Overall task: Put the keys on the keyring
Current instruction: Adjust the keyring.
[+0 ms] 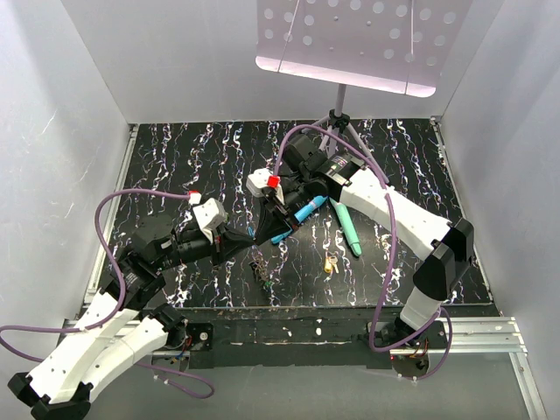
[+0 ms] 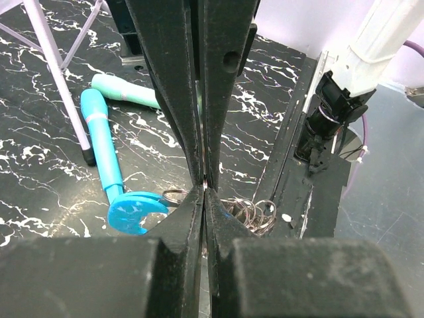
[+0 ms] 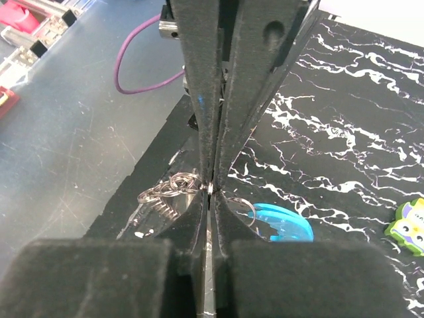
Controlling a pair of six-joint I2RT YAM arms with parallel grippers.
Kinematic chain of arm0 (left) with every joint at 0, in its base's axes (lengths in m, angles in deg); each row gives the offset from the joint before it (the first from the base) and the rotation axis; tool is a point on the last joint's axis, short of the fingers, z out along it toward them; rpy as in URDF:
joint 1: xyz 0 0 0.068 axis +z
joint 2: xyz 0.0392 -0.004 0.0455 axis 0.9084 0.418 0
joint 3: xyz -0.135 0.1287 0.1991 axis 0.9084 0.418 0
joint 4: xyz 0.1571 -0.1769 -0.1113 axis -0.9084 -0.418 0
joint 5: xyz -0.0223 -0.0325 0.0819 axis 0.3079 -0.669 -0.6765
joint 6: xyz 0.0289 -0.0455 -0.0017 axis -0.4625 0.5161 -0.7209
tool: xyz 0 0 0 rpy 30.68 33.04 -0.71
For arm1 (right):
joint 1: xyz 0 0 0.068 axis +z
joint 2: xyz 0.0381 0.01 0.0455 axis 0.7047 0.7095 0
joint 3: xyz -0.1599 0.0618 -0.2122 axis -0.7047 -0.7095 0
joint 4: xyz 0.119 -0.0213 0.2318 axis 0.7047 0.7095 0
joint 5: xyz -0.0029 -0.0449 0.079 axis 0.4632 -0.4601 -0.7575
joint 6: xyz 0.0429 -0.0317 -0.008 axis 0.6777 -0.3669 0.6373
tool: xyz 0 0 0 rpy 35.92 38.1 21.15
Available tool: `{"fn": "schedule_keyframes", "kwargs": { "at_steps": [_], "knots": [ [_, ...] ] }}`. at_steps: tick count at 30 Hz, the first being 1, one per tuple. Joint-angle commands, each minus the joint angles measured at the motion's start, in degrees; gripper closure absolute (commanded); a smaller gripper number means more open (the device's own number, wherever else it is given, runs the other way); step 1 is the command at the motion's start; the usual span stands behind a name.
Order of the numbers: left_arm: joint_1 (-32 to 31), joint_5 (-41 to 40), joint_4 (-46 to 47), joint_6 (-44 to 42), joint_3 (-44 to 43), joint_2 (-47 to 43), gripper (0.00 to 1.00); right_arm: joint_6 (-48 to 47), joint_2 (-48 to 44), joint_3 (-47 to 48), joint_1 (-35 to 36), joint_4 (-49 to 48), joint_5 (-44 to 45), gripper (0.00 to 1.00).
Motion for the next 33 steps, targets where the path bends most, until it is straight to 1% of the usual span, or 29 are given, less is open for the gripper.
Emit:
{"fn": "schedule_keyframes", "kwargs": {
  "at_steps": [1,4,5,6,7,8,10,11,14,15,17,19,20,21,22,26,27,32,33],
  "knots": [
    [0.3,-0.4,3.2,0.3,0.2,-1.0,1.0,2.1,0.3,3.4,0.9,-1.2,-1.0,0.99],
    [0.3,0.3,3.8,0.6,1.1,-2.0,1.0,0.5,0.3,4.2,0.9,1.3,-1.5,0.99],
    [0.3,-0.6,4.5,1.1,1.8,-3.2,1.0,-0.4,0.2,4.4,0.9,2.4,-1.7,0.99],
    [0.2,-2.6,4.8,1.6,2.5,-4.8,0.93,-1.0,0.2,4.6,0.9,3.6,-1.7,0.99],
    [0.2,-4.4,5.1,1.9,3.9,-6.6,0.79,-2.3,0.0,4.6,0.9,4.7,-1.7,0.99],
    [0.2,-5.8,5.6,2.3,5.0,-9.1,0.68,-3.1,-0.3,4.5,0.8,5.9,-2.0,0.99],
    [0.3,-7.6,7.4,2.4,8.2,-14.7,0.49,-5.8,-1.1,4.2,0.9,7.5,-2.4,0.99],
    [0.3,-7.9,8.7,2.2,10.3,-18.0,0.42,-7.2,-1.7,3.9,0.9,8.2,-2.6,0.99],
    [0.3,-7.4,13.2,1.2,16.0,-25.9,0.36,-9.9,-3.3,2.6,0.8,8.2,-3.6,0.99],
    [0.3,-7.0,15.1,0.5,17.4,-28.4,0.36,-11.3,-4.0,1.9,0.8,8.1,-4.1,0.99],
    [0.3,-5.5,17.0,-0.5,19.3,-29.9,0.38,-11.5,-4.9,0.1,0.8,5.9,-4.5,0.99],
    [0.2,-4.7,17.5,-1.8,19.8,-28.7,0.43,-11.3,-6.0,-1.9,0.9,2.6,-4.4,0.99],
    [0.3,-4.1,17.5,-2.5,19.6,-27.7,0.48,-10.3,-6.9,-3.4,0.9,-0.3,-3.9,0.99],
    [0.2,-3.6,17.2,-3.0,19.2,-26.3,0.55,-8.9,-7.9,-5.1,0.9,-3.6,-3.2,0.99],
    [0.2,-2.9,17.0,-4.6,18.8,-24.9,0.58,-7.2,-9.4,-7.8,1.0,-8.6,-2.5,0.99],
    [0.2,-0.8,18.5,-6.1,18.6,-21.7,0.59,0.3,-14.3,-17.6,2.0,-28.4,1.9,0.99],
    [0.2,-0.5,19.3,-6.0,18.9,-21.6,0.59,0.7,-14.8,-18.3,2.1,-29.6,2.5,0.99],
    [0.2,0.4,23.7,-4.1,21.1,-21.7,0.59,2.8,-13.0,-17.3,2.4,-28.5,5.3,0.99],
    [0.2,0.8,24.0,-3.8,21.4,-21.7,0.6,3.1,-12.9,-17.2,2.4,-28.3,5.8,0.99]
  ]
}}
